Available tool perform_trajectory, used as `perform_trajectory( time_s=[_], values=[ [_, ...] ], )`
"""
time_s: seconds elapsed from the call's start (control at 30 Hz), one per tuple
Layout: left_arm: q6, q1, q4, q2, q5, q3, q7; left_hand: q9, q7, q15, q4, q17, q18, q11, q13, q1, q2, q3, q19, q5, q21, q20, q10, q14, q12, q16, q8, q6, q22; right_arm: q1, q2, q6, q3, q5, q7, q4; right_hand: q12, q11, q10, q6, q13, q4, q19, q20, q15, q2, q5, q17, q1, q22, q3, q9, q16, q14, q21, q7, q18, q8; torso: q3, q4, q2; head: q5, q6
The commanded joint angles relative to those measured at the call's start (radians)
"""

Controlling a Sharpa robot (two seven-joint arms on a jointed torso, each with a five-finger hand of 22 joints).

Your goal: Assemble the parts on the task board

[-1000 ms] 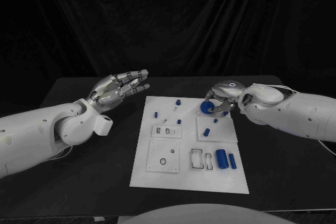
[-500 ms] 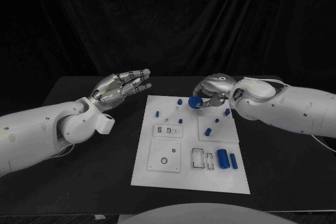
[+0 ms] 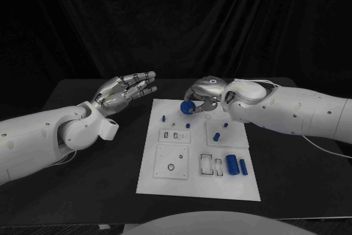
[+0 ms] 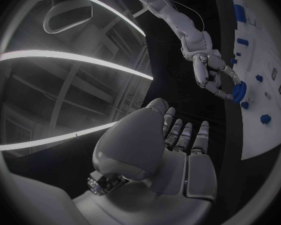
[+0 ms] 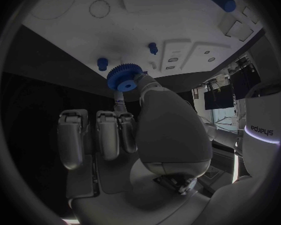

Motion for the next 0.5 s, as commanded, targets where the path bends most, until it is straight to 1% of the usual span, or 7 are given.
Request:
perform_trajectory(
  time_s=[0.03,0.1,0.17,0.2,0.23,0.43,0.5],
  values=[
    [0.012,-0.002,0.001,0.002,0.004,0.001,0.007,-0.001,0.01,0.007,0.001,0.001,-0.013,0.0,0.0,-0.001,-0.009,0.006,-0.007,0.005,-0.005,-0.002,-0.008,0.0,-0.003,0.003,0.001,-0.005,-0.002,0.001,0.021,0.036,0.001,-0.006,0.013,-0.024,0.003,0.008,0.102,-0.012,0.263,-0.001,0.1,0.009,0.009,0.011,-0.009,0.263,-0.001,0.261,0.005,0.047,0.003,0.104,-0.002,0.0,-0.014,-0.007,0.0005,0.0004,0.001,-0.003,-0.001],
    [0.011,-0.002,0.001,0.002,0.004,0.001,0.006,-0.001,0.01,0.007,0.001,0.001,-0.013,0.0,0.0,-0.001,-0.009,0.006,-0.007,0.005,-0.005,-0.002,-0.008,0.0,-0.003,0.003,0.001,-0.005,-0.002,-0.002,0.038,0.047,0.001,-0.006,0.015,-0.042,0.003,0.009,0.102,-0.014,0.263,-0.001,0.1,0.009,0.009,0.011,-0.009,0.263,-0.001,0.26,0.006,0.047,0.003,0.104,-0.003,0.0,-0.014,-0.008,-0.0011,-0.0008,0.002,-0.004,-0.002],
    [0.011,-0.002,0.001,0.002,0.004,0.001,0.005,-0.001,0.01,0.007,0.001,0.001,-0.013,0.0,0.0,-0.001,-0.009,0.006,-0.007,0.005,-0.005,-0.002,-0.008,0.0,-0.003,0.003,0.001,-0.005,-0.002,-0.004,0.049,0.056,0.001,-0.006,0.015,-0.054,0.003,0.009,0.102,-0.015,0.263,-0.001,0.098,0.01,0.009,0.011,-0.01,0.263,0.0,0.26,0.006,0.047,0.003,0.104,-0.005,0.001,-0.013,-0.009,-0.0019,0.0006,0.002,-0.004,-0.003],
    [0.012,-0.002,0.001,0.002,0.004,0.001,0.004,-0.001,0.01,0.007,0.001,0.001,-0.013,0.0,0.0,-0.001,-0.009,0.006,-0.007,0.005,-0.005,-0.002,-0.008,0.0,-0.003,0.003,0.001,-0.005,-0.002,-0.006,0.055,0.062,0.001,-0.006,0.016,-0.06,0.003,0.01,0.102,-0.019,0.263,-0.002,0.096,0.011,0.01,0.012,-0.012,0.263,-0.001,0.258,0.007,0.046,0.003,0.104,-0.008,0.002,-0.012,-0.011,-0.0017,0.0,0.002,-0.003,-0.004],
    [0.012,-0.002,0.001,0.002,0.004,0.001,0.003,-0.001,0.01,0.007,0.001,0.001,-0.014,0.0,0.0,-0.001,-0.009,0.007,-0.007,0.005,-0.005,-0.002,-0.008,0.0,-0.003,0.003,0.001,-0.004,-0.002,-0.008,0.059,0.067,0.001,-0.006,0.016,-0.065,0.003,0.01,0.102,-0.019,0.263,-0.002,0.096,0.011,0.01,0.012,-0.012,0.263,-0.001,0.258,0.007,0.046,0.003,0.104,-0.008,0.002,-0.012,-0.011,-0.0024,0.0012,0.002,-0.004,-0.005],
    [0.014,-0.002,0.0,0.004,0.004,0.001,0.0,-0.001,0.01,0.007,0.001,0.001,-0.014,0.0,0.0,-0.001,-0.009,0.007,-0.007,0.005,-0.005,-0.002,-0.008,0.0,-0.003,0.003,0.001,-0.004,-0.002,-0.018,0.082,0.101,0.001,-0.006,0.011,-0.09,0.003,0.014,0.102,-0.033,0.263,-0.007,0.089,0.014,0.013,0.015,-0.014,0.263,0.001,0.255,0.01,0.043,0.003,0.104,-0.016,0.005,-0.01,-0.021,-0.0015,0.0023,0.002,-0.007,-0.007],
    [0.014,-0.002,0.0,0.004,0.004,0.001,-0.001,-0.001,0.01,0.007,0.001,0.001,-0.014,0.0,0.0,-0.002,-0.009,0.008,-0.006,0.004,-0.005,-0.002,-0.008,-0.001,-0.003,0.002,0.001,-0.004,-0.001,-0.021,0.087,0.108,0.001,-0.006,0.009,-0.098,0.003,0.014,0.102,-0.035,0.263,-0.008,0.088,0.015,0.014,0.015,-0.013,0.263,0.002,0.254,0.011,0.042,0.003,0.104,-0.019,0.006,-0.009,-0.023,-0.0008,0.0016,0.002,-0.007,-0.008]
  ],
)
